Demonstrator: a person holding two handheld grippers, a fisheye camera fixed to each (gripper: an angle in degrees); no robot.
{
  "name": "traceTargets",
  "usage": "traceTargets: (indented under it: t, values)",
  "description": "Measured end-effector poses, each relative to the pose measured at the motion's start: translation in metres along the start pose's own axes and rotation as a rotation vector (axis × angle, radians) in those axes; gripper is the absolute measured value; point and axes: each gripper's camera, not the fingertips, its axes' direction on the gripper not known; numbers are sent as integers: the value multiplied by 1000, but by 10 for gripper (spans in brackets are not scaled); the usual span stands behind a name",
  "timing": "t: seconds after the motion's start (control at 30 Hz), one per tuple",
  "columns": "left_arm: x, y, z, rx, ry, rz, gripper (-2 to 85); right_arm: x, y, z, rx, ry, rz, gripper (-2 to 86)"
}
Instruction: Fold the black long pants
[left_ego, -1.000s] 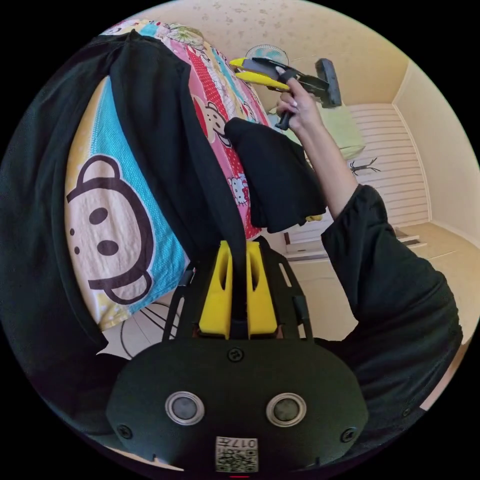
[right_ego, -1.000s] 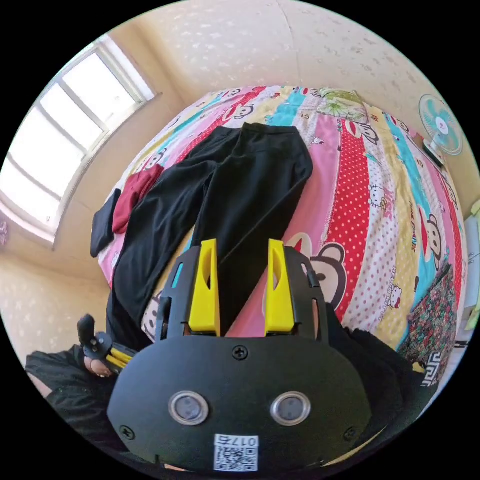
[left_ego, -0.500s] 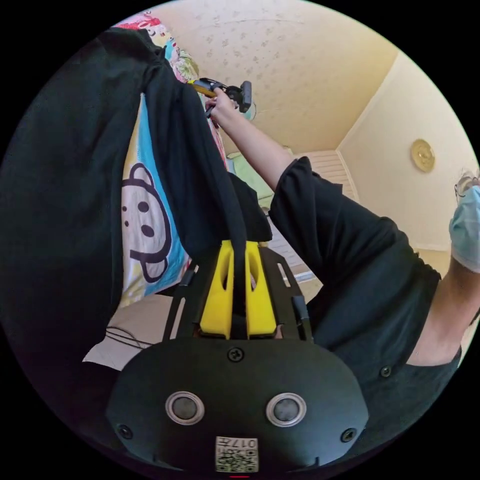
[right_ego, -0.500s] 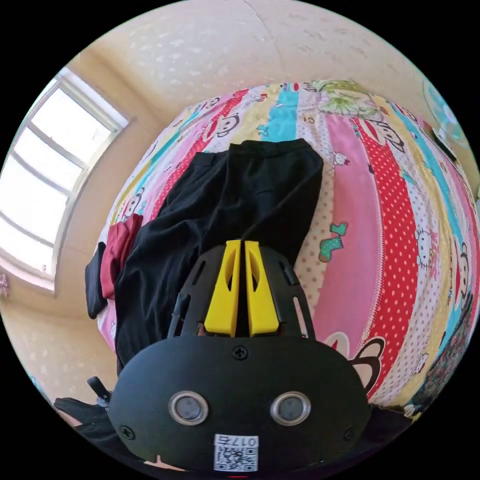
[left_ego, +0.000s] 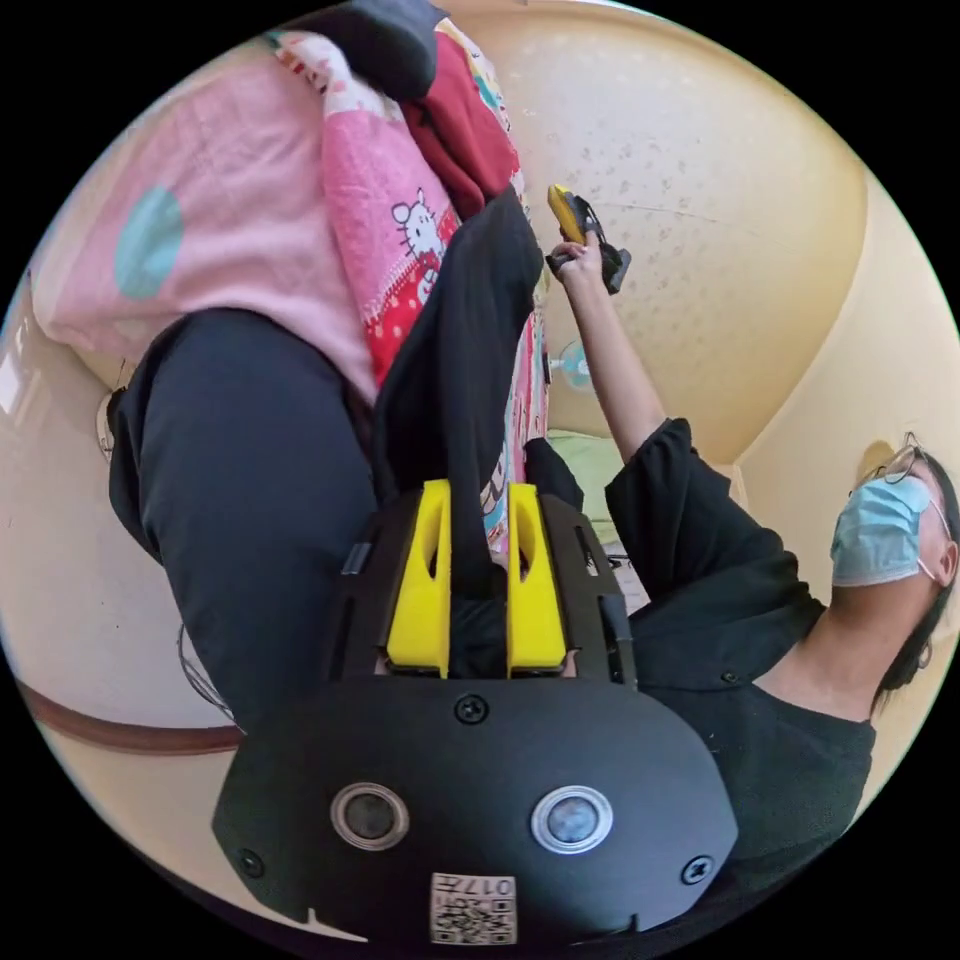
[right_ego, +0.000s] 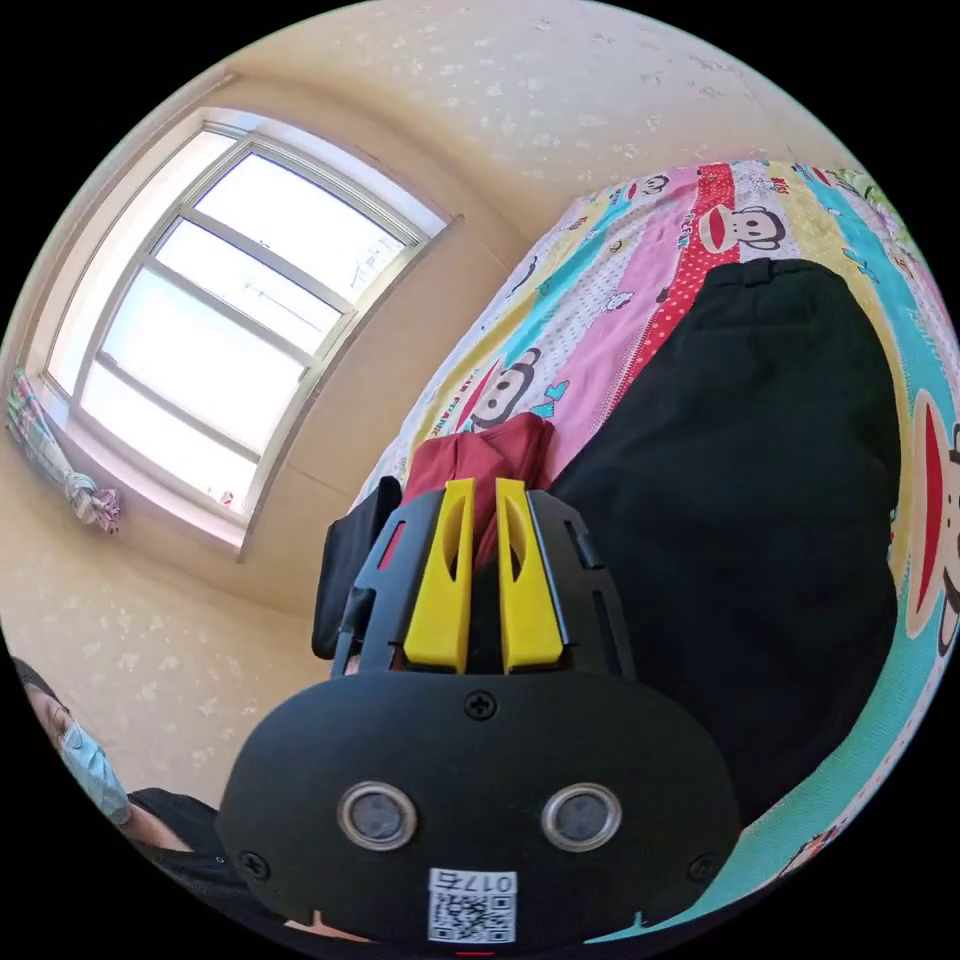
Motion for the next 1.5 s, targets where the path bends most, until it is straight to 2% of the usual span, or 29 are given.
traceTargets:
  t: [0.13, 0.2, 0.3, 0.43, 0.5, 0.6, 0.73, 0.83, 0.9, 0.97, 1.07, 1.17, 1.23, 1.3, 1.4, 1.5]
  values:
    - [16, -5, -35, 126, -100, 61, 102, 0, 72, -67, -79, 6, -59, 79]
    - [34, -27, -42, 162, -196, 106, 119, 2, 154, -118, -110, 156, -87, 100]
    - [52, -76, -20, 114, -175, 188, 137, 21, 289, -163, -74, 238, 32, 122]
    - [61, -134, 39, -5, -167, 216, 138, 23, 426, -184, 99, 26, 146, 111]
    - [64, -149, 78, -63, -262, 176, 109, 11, 466, -179, 151, -125, 221, 82]
    - [77, -129, 86, 27, -346, 141, 91, -8, 462, -142, -9, -164, 175, 49]
    - [78, -100, 106, 28, -361, 113, 49, -16, 425, -157, -220, -180, 131, 36]
    - [87, -79, 137, -173, -254, 123, 35, -29, 426, -215, -222, -176, 81, 34]
    - [107, -48, 174, -354, -196, 203, 35, -42, 450, -268, -242, -110, 48, 34]
    - [114, -22, 202, -480, -172, 225, 39, -47, 477, -297, -264, -50, 35, 35]
    - [104, 9, 242, -644, -204, 162, 62, -27, 526, -312, -318, 21, 142, 40]
    - [97, 10, 245, -613, -346, 114, 106, -1, 552, -326, -279, 5, 276, 51]
    - [108, 1, 234, -545, -331, 144, 97, 2, 549, -340, -214, 7, 306, 59]
    - [132, -15, 216, -430, -302, 193, 91, -13, 528, -363, -87, 55, 249, 63]
    - [160, -36, 200, -247, -352, 246, 100, -29, 483, -376, 10, 112, 186, 74]
    - [176, -52, 210, -193, -351, 260, 108, -34, 425, -374, 95, 146, 154, 80]
